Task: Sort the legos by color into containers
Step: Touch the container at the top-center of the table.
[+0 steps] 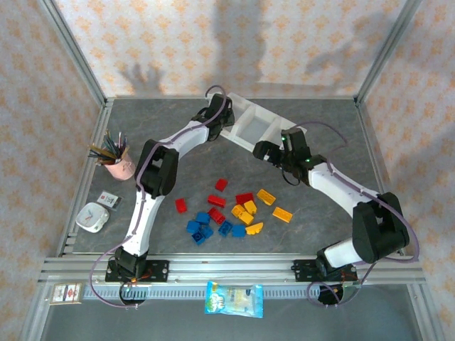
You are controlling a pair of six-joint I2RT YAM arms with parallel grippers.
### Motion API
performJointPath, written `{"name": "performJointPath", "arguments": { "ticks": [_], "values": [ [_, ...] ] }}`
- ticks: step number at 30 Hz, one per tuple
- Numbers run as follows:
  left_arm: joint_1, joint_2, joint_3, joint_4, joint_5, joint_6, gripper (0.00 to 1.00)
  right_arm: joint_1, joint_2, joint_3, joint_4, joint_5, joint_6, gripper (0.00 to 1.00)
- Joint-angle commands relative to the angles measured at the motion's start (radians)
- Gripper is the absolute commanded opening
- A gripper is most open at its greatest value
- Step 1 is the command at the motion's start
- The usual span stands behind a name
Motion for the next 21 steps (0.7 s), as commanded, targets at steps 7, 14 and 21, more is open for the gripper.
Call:
{"name": "performJointPath", "arguments": {
  "ticks": [7,14,21],
  "values": [
    [0.003,0.082,0.114,-0.128,-0.044,0.021,0.5,-0.003,0.012,0.051,0.005,0.014,-0.021,1.0],
    [0.003,0.085,0.112,-0.203,-0.083,0.036,0.51,-0.003,0.016,0.053,0.009,0.007,-0.02,1.0],
    [0.003,0.066,0.085,-0.272,-0.116,0.041,0.52,-0.003,0.016,0.052,0.005,0.003,-0.022,1.0]
  ]
}}
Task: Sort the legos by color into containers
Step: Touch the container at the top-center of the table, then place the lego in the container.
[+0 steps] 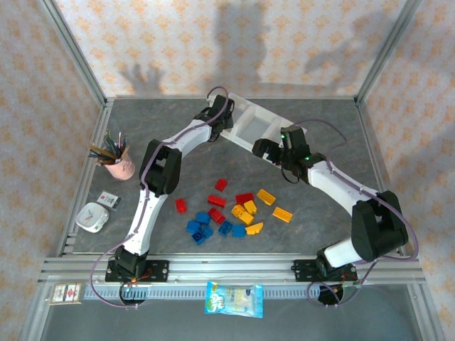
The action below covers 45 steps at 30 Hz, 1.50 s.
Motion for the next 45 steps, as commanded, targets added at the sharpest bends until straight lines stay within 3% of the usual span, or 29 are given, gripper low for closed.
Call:
{"name": "performJointPath", "arguments": {
  "ticks": [1,19,30,37,41,45],
  "values": [
    [0.003,-0.004,-0.022,-0.118,-0.046,0.023,0.52,-0.003,0.003,0.026,0.005,0.004,-0.016,1.0],
    [0.005,-0.161,-0.18,-0.115,-0.064,-0.008,0.52,-0.003,-0.006,0.034,0.005,0.0,-0.013,1.0],
    [0.017,-0.072,-0.041,-0.052,-0.076,-0.039,0.52,-0.003,-0.002,0.041,0.01,-0.001,-0.014,1.0],
    [0.019,-0.054,-0.011,-0.043,-0.063,-0.028,0.62,-0.003,-0.009,0.05,0.006,-0.006,-0.013,1.0],
    [0.02,-0.052,0.029,-0.073,-0.035,-0.025,0.64,-0.003,-0.014,0.056,0.004,-0.012,-0.01,1.0],
    [0.016,-0.126,-0.012,-0.071,0.078,-0.033,0.64,-0.003,-0.016,0.057,0.005,-0.026,-0.017,1.0]
  ]
}}
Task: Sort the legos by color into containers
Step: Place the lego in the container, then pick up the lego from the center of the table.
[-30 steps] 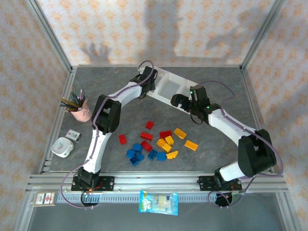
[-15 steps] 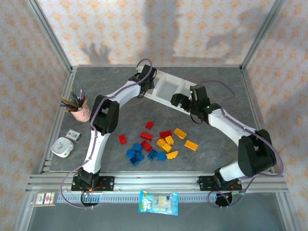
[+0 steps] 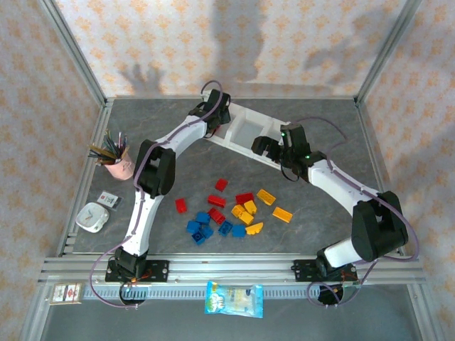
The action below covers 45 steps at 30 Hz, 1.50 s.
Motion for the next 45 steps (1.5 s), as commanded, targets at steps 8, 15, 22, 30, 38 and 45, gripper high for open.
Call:
{"name": "performJointPath", "arguments": {
  "ticks": [8,15,22,30,38,45],
  "values": [
    [-0.051,-0.378,-0.435,0.055,0.141,0.053,0.65,0.066,-0.018,0.048,-0.081,-0.006,-0.07,1.0],
    [-0.153,-0.601,-0.757,-0.038,0.108,0.114,0.72,0.123,-0.054,-0.008,-0.163,-0.046,-0.109,1.0],
    [-0.235,-0.604,-0.879,-0.057,0.116,0.12,0.72,0.12,-0.116,-0.109,-0.19,-0.044,-0.111,1.0],
    [-0.24,-0.516,-0.891,-0.014,0.183,0.149,0.67,0.104,-0.149,-0.169,-0.172,-0.042,-0.086,1.0],
    [-0.246,-0.47,-0.893,0.008,0.203,0.161,0.58,0.097,-0.132,-0.171,-0.171,-0.021,-0.092,1.0],
    [-0.25,-0.463,-0.906,0.009,0.2,0.155,0.52,0.092,-0.126,-0.168,-0.168,-0.021,-0.096,1.0]
  ]
}}
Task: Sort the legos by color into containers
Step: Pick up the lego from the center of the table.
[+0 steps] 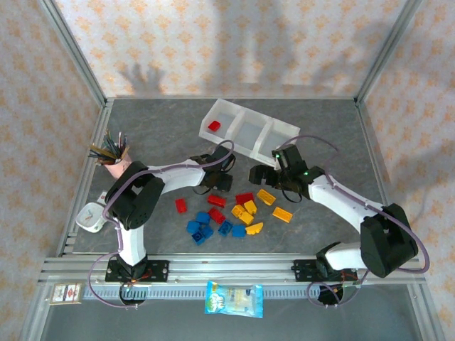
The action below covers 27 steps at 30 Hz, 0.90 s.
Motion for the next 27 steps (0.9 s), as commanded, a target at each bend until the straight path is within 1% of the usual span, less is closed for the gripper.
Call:
{"name": "performJointPath", "arguments": {
  "ticks": [1,5,9,17,22,27],
  "values": [
    [-0.007,0.01,-0.023,0.006,0.008,0.013,0.5,-0.009,-0.005,-0.006,-0.003,0.025,-0.003,1.0],
    [-0.007,0.016,-0.021,-0.005,-0.014,0.014,0.45,-0.013,0.003,0.001,-0.002,0.019,-0.004,1.0],
    [-0.006,-0.003,-0.017,-0.004,-0.029,0.013,0.37,-0.017,-0.001,0.007,0.01,0.005,-0.004,1.0],
    [0.017,-0.071,0.029,0.005,-0.069,-0.007,0.32,-0.052,-0.003,0.023,0.059,-0.055,0.016,1.0],
    [0.061,-0.078,0.125,0.021,-0.111,-0.022,0.32,-0.068,0.019,0.057,0.08,-0.052,0.023,1.0],
    [0.124,-0.016,0.289,0.035,-0.174,-0.042,0.31,-0.086,0.042,0.09,0.132,-0.047,0.05,1.0]
  ]
}}
